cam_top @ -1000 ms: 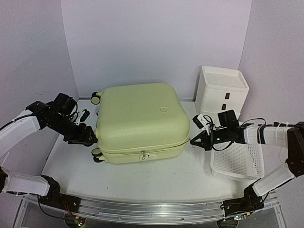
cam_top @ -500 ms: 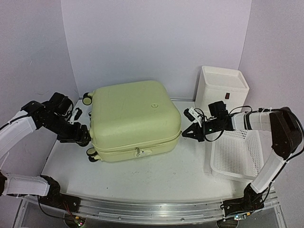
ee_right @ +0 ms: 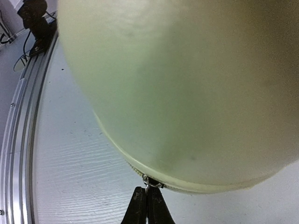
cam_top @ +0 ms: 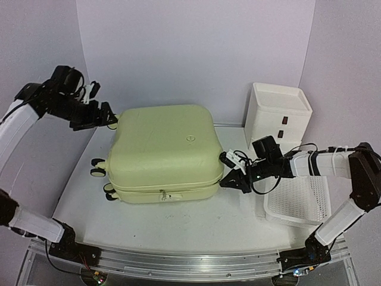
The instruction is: Open, take out, and arrange the luggage
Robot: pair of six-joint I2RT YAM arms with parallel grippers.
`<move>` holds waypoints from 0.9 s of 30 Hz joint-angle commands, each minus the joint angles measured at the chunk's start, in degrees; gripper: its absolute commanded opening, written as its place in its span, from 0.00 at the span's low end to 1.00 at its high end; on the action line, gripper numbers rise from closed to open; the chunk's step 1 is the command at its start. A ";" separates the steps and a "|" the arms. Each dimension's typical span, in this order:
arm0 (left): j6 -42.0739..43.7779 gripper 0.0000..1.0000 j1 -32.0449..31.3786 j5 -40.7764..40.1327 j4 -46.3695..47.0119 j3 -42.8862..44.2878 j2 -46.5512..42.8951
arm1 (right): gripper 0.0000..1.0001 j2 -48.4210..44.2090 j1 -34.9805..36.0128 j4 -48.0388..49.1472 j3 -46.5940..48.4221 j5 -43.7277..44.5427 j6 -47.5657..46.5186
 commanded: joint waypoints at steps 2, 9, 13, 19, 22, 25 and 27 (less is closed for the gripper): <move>4.58 0.92 -1.16 12.74 9.72 14.57 17.87 | 0.00 -4.74 7.12 2.50 -1.23 -0.71 1.17; 11.47 0.89 -9.39 4.81 10.51 42.05 41.56 | 0.00 -5.28 14.79 5.49 -2.58 4.37 4.79; 13.36 0.87 -11.80 1.65 12.20 57.82 54.01 | 0.00 -4.17 17.47 7.34 -2.11 5.95 7.69; 14.31 0.87 -13.22 1.28 27.16 58.08 59.88 | 0.00 -3.25 19.33 5.66 -0.10 8.36 9.96; 13.38 0.86 -13.96 4.62 31.23 57.68 63.01 | 0.00 -3.52 19.76 4.60 0.58 12.88 10.66; 14.10 0.85 -15.23 5.55 31.16 57.53 66.02 | 0.00 -4.16 19.71 4.60 -0.10 16.79 12.32; 14.07 0.84 -15.42 5.62 31.33 55.03 65.78 | 0.00 -4.96 19.69 4.60 -0.93 18.91 14.25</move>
